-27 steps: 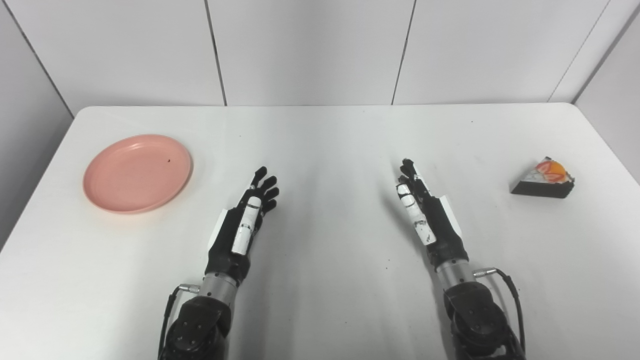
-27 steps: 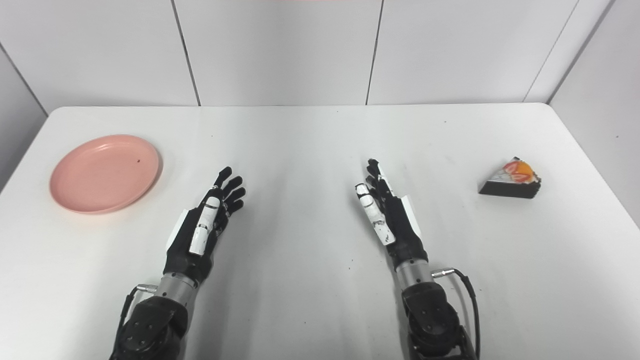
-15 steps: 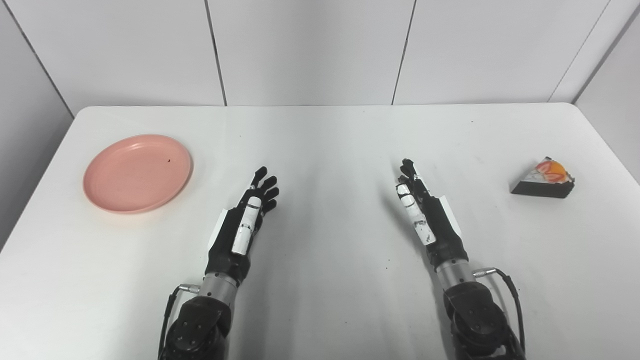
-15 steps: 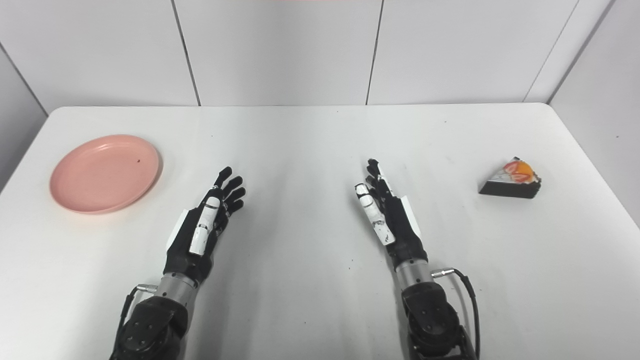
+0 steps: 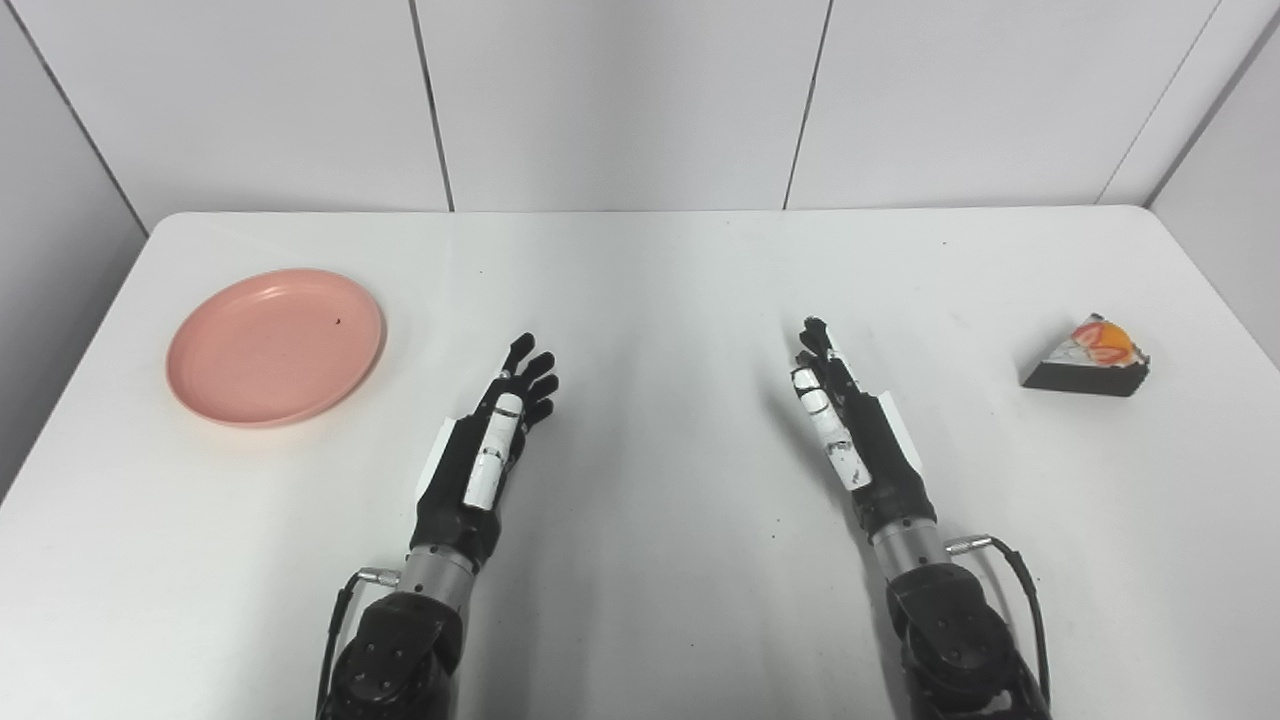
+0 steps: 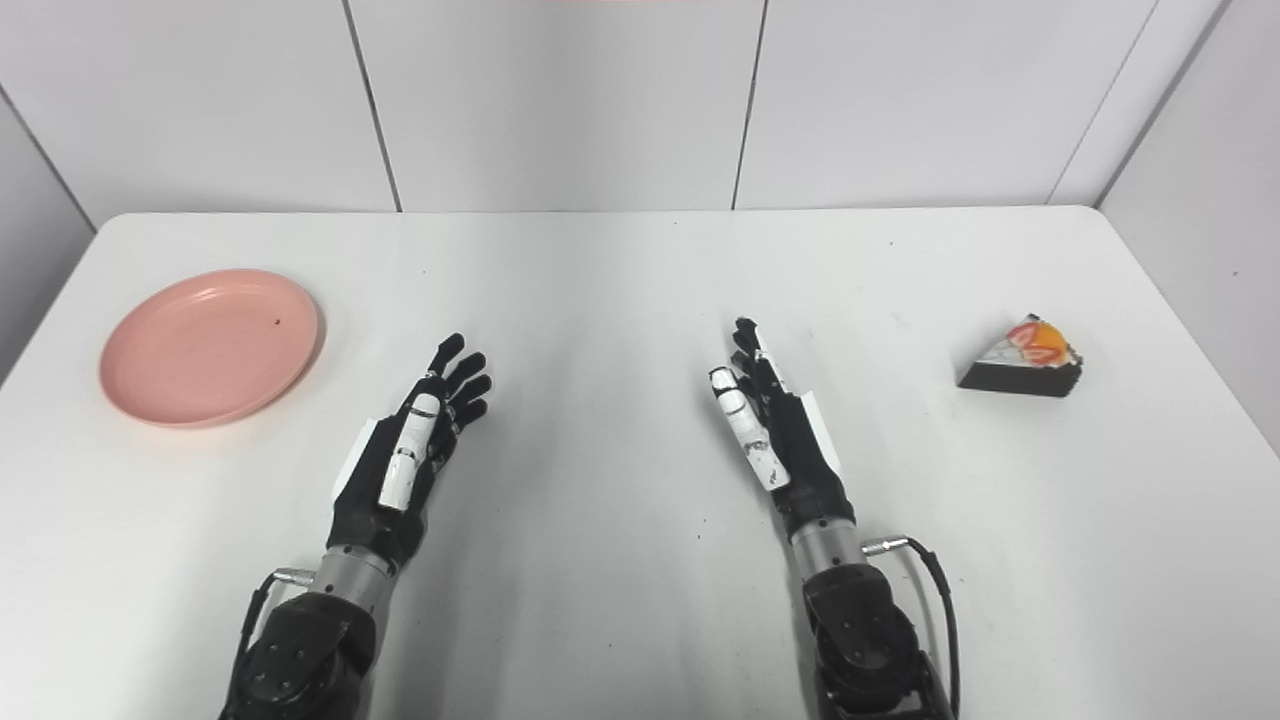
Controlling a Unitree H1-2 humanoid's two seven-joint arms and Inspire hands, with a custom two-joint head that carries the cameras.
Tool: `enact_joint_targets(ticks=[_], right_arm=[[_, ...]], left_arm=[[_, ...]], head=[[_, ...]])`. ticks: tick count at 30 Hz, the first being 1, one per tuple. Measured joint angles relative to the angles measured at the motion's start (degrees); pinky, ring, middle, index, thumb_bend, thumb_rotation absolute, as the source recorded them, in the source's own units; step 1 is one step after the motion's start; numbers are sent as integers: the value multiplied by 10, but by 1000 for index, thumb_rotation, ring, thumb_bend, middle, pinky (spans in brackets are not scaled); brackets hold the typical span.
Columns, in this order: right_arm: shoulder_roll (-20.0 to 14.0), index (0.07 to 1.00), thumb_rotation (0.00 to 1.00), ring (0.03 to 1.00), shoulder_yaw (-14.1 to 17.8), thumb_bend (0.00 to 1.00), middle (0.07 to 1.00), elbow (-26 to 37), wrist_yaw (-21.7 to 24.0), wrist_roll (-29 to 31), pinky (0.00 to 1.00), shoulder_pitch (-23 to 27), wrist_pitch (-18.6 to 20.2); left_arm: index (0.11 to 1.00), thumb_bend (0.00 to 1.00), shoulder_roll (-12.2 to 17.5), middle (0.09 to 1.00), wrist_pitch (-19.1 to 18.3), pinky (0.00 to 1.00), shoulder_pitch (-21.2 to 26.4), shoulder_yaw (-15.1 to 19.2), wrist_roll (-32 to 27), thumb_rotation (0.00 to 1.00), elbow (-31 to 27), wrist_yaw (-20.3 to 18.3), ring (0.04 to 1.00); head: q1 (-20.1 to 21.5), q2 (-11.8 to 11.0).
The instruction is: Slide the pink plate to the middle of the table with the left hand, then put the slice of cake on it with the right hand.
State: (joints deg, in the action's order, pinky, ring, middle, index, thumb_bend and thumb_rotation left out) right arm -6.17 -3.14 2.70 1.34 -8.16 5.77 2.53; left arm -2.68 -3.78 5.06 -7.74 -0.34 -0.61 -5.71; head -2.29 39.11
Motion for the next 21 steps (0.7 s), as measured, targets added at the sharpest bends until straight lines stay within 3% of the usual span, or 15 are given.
enact_joint_targets(ticks=[9, 18, 21], right_arm=[[-2, 978, 1000, 948, 0, 280, 973, -1, 1, 1, 934, 0, 0], [-23, 973, 1000, 943, 5, 300, 969, -22, 9, 23, 924, 1, -32], [-28, 970, 1000, 946, 10, 289, 968, -32, 19, 37, 942, 4, -45]], left_arm=[[949, 383, 0, 942, 0, 925, 0, 0, 0, 1000, 1, 0, 928], [956, 365, -10, 950, 36, 940, 8, -5, 8, 1000, 37, 7, 939], [955, 352, -20, 949, 47, 937, 19, -6, 20, 1000, 55, 17, 937]], head=[[-10, -6], [-137, -61], [-162, -74]])
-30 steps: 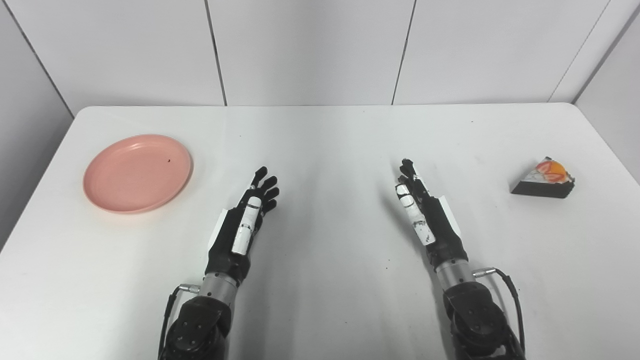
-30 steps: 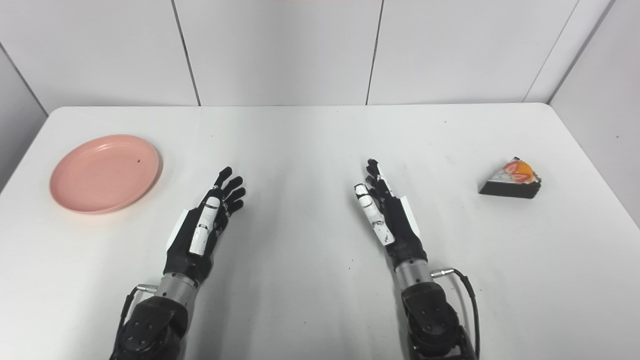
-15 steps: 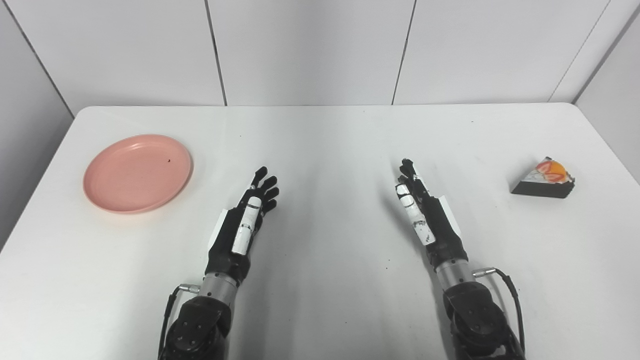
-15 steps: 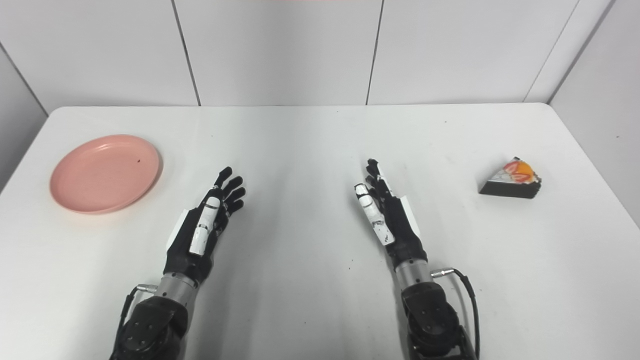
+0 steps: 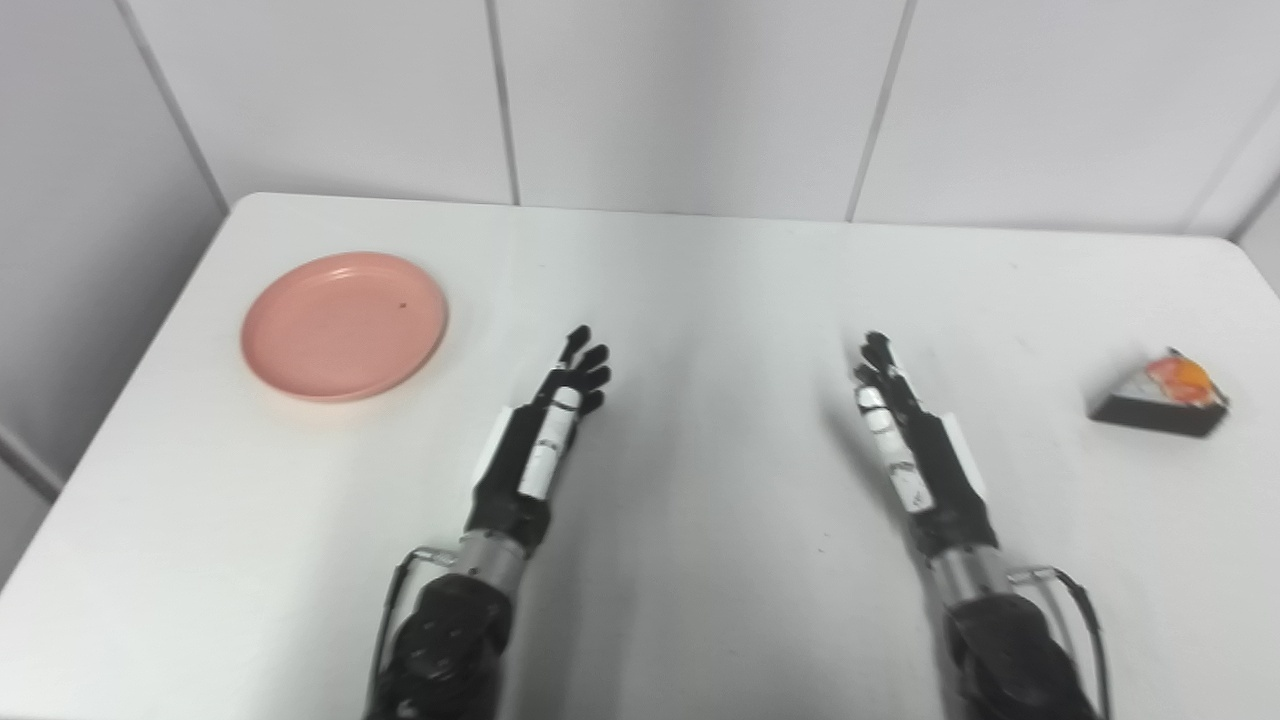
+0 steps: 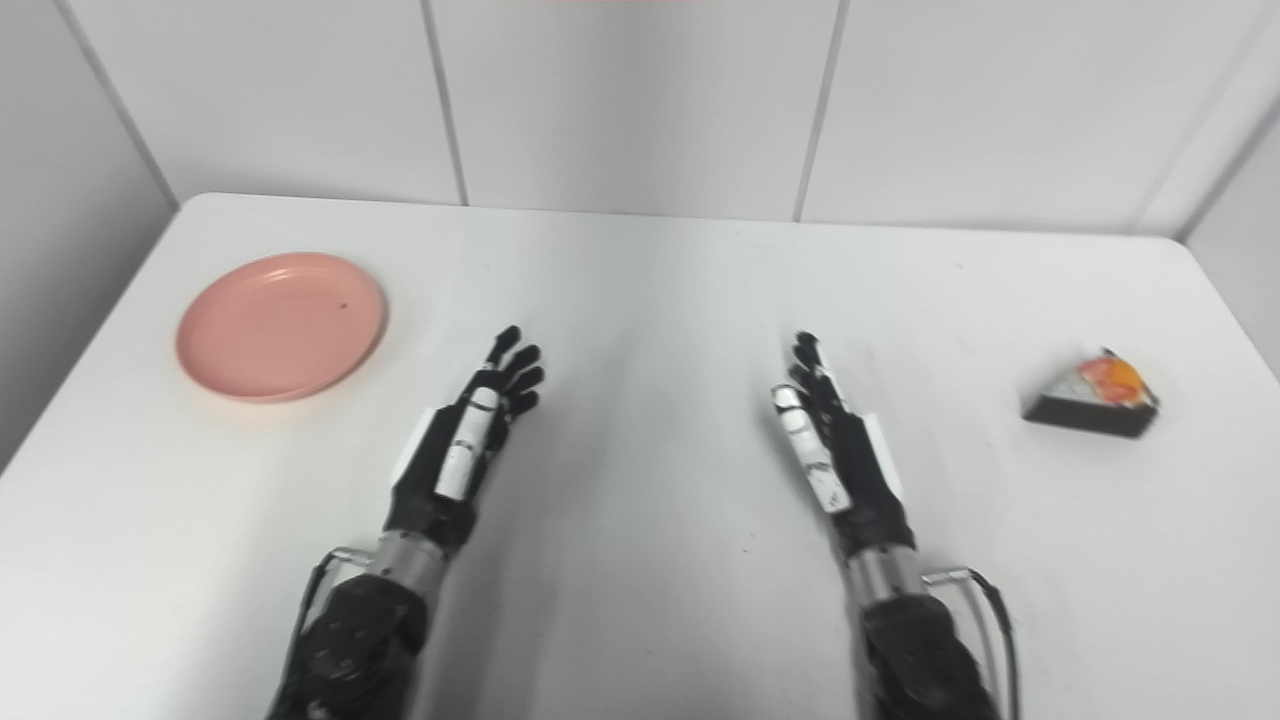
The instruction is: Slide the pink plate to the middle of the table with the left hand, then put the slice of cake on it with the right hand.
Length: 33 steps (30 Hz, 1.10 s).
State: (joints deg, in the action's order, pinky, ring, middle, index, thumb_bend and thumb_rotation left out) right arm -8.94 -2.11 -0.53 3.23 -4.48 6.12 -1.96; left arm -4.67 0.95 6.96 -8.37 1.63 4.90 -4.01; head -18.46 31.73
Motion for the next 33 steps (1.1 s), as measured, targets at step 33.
enact_joint_targets(ticks=[33], right_arm=[[-46, 988, 1000, 971, 43, 295, 982, -133, 54, 80, 997, 68, -111]], left_arm=[[958, 358, -48, 954, 52, 937, 62, -21, 37, 1000, 103, 37, 944]], head=[[-89, -37]])
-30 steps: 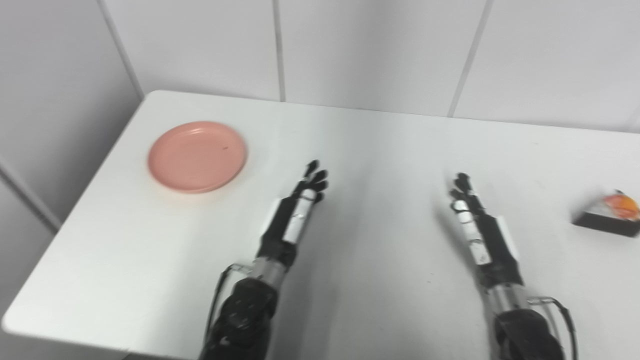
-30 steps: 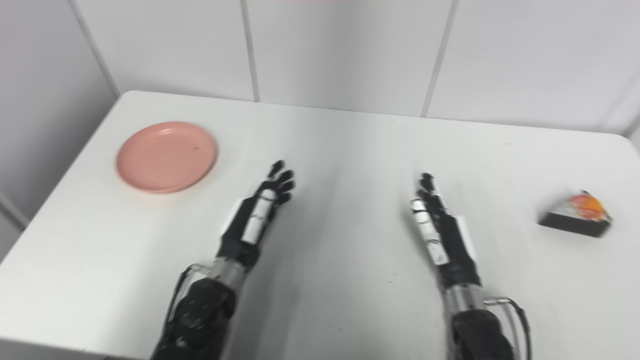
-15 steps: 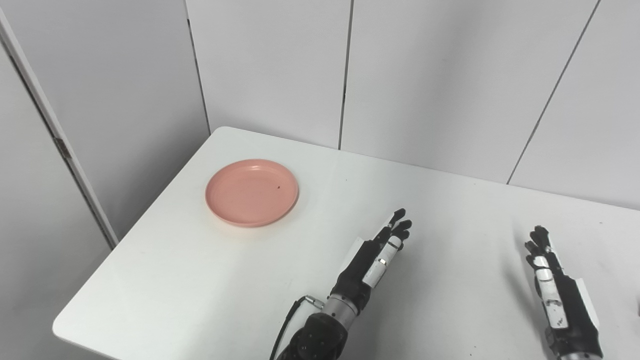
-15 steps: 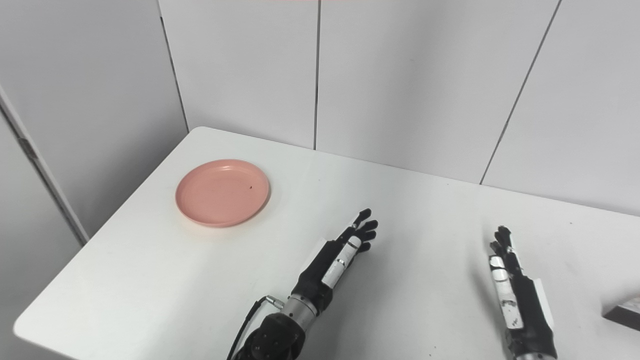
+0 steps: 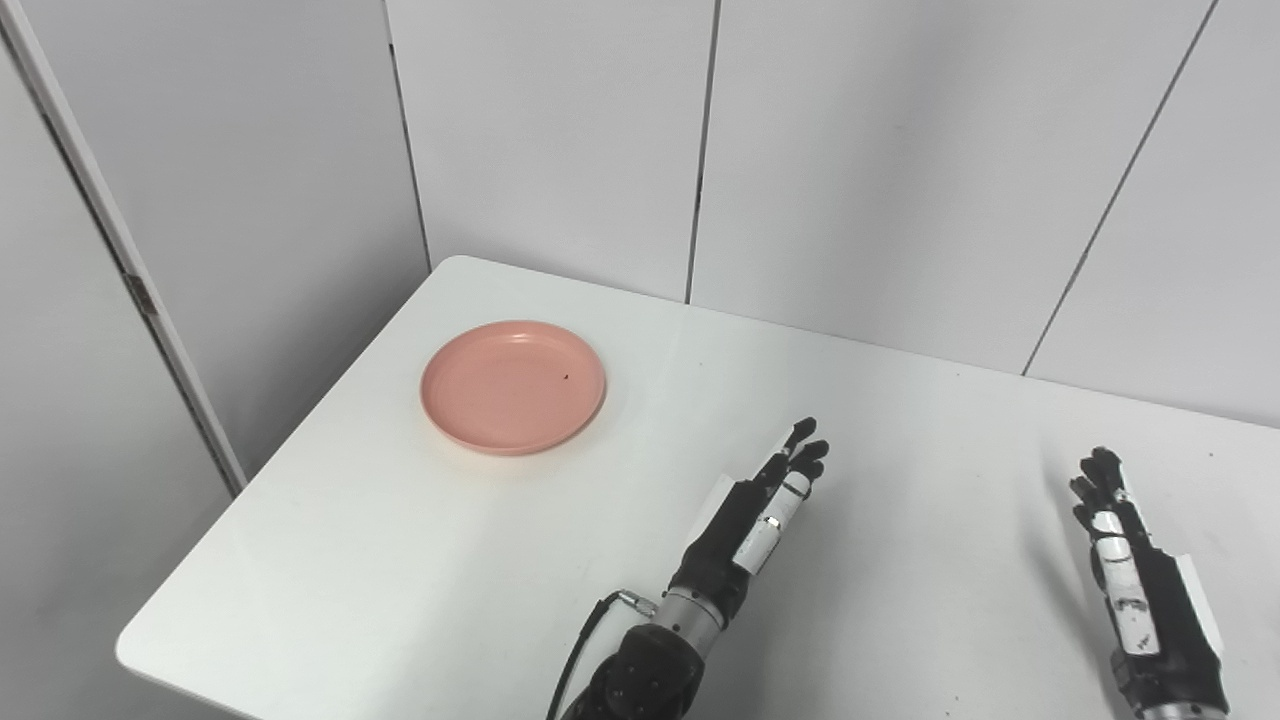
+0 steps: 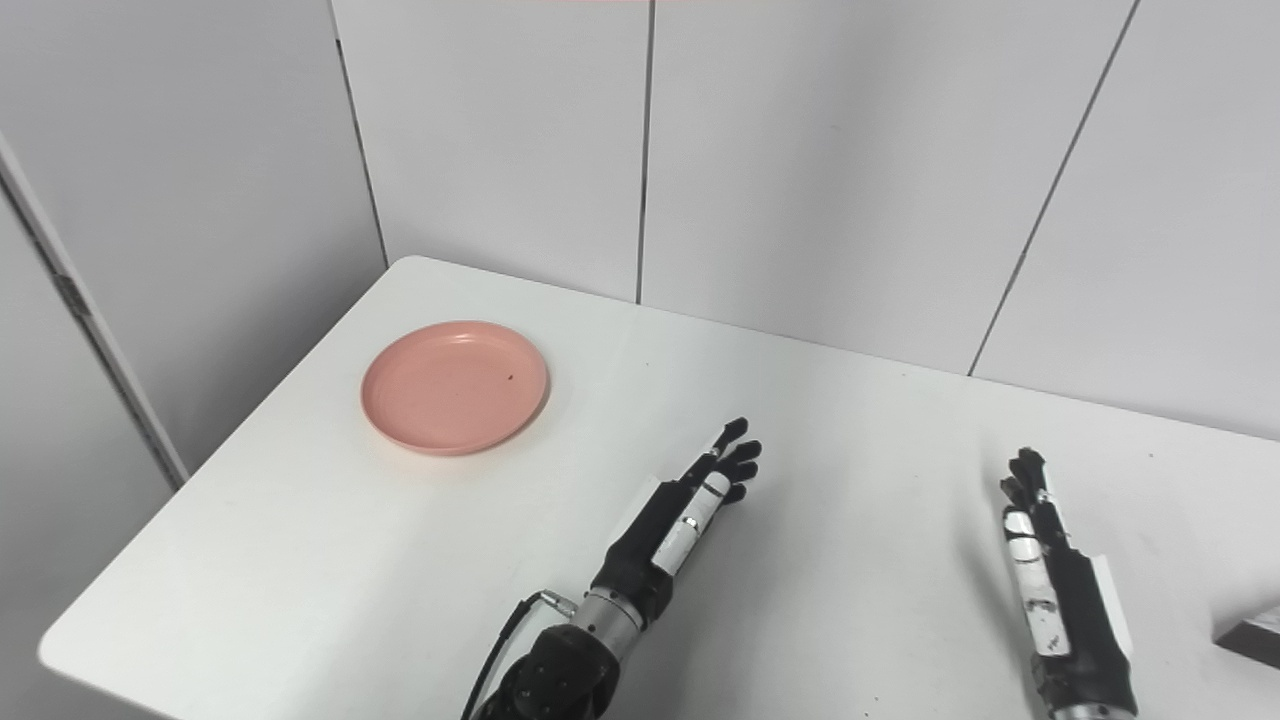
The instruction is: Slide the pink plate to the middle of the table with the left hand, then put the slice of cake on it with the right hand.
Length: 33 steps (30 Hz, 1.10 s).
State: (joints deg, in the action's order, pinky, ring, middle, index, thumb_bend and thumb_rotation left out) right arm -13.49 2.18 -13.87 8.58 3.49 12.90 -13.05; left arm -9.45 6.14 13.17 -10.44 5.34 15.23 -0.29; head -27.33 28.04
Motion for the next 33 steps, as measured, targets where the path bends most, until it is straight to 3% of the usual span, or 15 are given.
enact_joint_targets(ticks=[10, 15, 20, 33], right_arm=[[-11, 981, 1000, 965, 3, 333, 979, -30, 9, 1, 977, 21, -27], [-17, 977, 1000, 961, 5, 350, 975, -44, 11, 0, 973, 26, -36], [-17, 973, 1000, 955, 5, 364, 970, -52, 15, 1, 969, 33, -38], [-19, 974, 1000, 960, 8, 364, 972, -62, 20, 6, 972, 37, -50]], left_arm=[[951, 376, -8, 957, -31, 928, 7, 29, -23, 1000, -21, 15, 944], [941, 405, -13, 941, -51, 932, 34, 38, -22, 1000, -64, 44, 941], [935, 413, -20, 936, -56, 931, 64, 39, -26, 1000, -113, 49, 927], [944, 408, -18, 945, -75, 932, 65, 68, -26, 1000, -227, 66, 924]], head=[[0, 2], [-2, 3], [-3, 4], [-7, 2]])
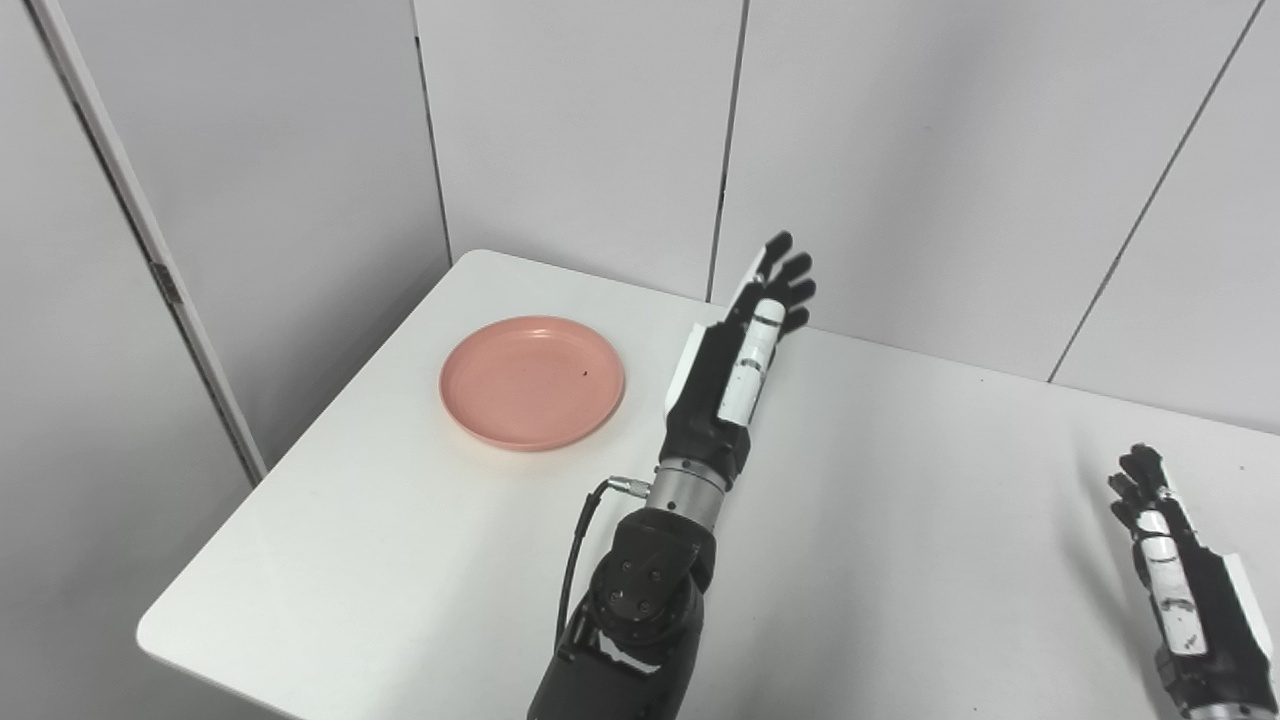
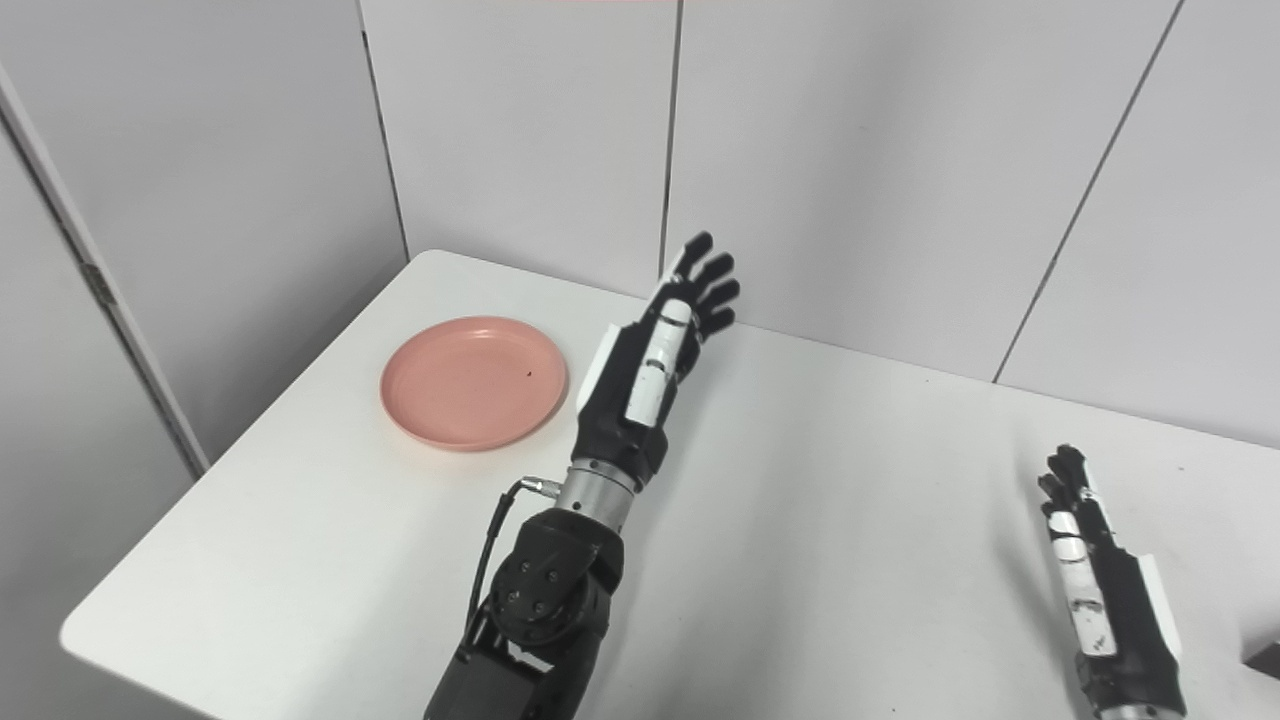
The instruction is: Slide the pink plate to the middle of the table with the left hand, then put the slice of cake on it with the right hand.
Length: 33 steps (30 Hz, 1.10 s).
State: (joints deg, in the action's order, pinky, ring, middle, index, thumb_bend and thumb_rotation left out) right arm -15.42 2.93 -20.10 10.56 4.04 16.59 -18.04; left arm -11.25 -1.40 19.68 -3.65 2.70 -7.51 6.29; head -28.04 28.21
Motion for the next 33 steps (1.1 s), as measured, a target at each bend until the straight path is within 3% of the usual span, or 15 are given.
enact_joint_targets(ticks=[13, 33], right_arm=[[-8, 984, 1000, 966, 3, 339, 978, -13, 8, 12, 979, 6, -9], [-13, 985, 1000, 965, 4, 343, 979, -16, 15, 13, 983, 7, -9]], left_arm=[[949, 414, 7, 947, -18, 934, 25, 77, -25, 1000, -63, 25, 936], [950, 454, 83, 950, -19, 941, 51, 192, -38, 1000, -78, 75, 942]], head=[[-13, 2], [-29, 9]])
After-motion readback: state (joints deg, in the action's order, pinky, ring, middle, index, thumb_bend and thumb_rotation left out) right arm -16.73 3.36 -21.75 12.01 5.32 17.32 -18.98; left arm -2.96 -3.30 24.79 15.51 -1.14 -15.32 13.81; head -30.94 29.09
